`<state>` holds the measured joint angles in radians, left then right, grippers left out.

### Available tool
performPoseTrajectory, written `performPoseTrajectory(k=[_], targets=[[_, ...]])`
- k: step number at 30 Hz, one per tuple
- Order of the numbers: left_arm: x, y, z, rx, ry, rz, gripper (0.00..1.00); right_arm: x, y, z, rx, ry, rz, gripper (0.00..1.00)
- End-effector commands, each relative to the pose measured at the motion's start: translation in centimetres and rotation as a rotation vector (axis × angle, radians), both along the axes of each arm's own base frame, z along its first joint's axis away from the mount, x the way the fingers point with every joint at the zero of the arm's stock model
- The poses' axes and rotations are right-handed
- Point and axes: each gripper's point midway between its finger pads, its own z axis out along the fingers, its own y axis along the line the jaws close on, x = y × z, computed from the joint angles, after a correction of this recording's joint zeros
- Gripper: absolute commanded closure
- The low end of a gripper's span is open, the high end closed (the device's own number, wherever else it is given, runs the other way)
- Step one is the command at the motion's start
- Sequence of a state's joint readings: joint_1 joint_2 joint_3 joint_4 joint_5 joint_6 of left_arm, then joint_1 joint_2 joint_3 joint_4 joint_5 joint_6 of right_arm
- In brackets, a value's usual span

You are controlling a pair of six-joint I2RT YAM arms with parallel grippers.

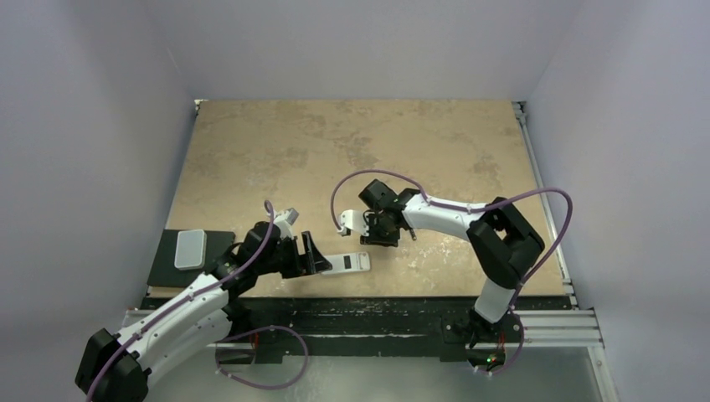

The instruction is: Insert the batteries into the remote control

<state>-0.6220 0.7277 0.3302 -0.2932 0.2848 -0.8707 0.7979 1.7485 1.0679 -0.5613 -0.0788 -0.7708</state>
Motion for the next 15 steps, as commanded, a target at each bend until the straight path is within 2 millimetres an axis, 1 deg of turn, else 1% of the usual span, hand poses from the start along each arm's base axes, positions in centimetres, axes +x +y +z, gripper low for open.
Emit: performPoseTrajectory(k=[1, 7, 10, 15], targets=[[0.5, -0.6, 1.2, -0.035, -0.046, -0.019, 0.25, 0.4, 0.1, -1.2, 0.023, 0.057, -0.082, 0.66], [0.5, -0.6, 1.3, -0.035, -0.048, -0.021, 0.25, 0.3, 0.0, -1.4, 0.034, 0.083, -0.142, 0.74], [0.5, -0.5, 1.1, -0.029, -0.044, -0.016, 0.25, 0.5, 0.0, -1.4, 0.042, 0.081, -0.181, 0.8], [0.8, -0.4, 0.8, -0.011, -0.041, -0.004, 0.25, 1.1, 0.0, -0.4, 0.076, 0.035, -0.294, 0.95]])
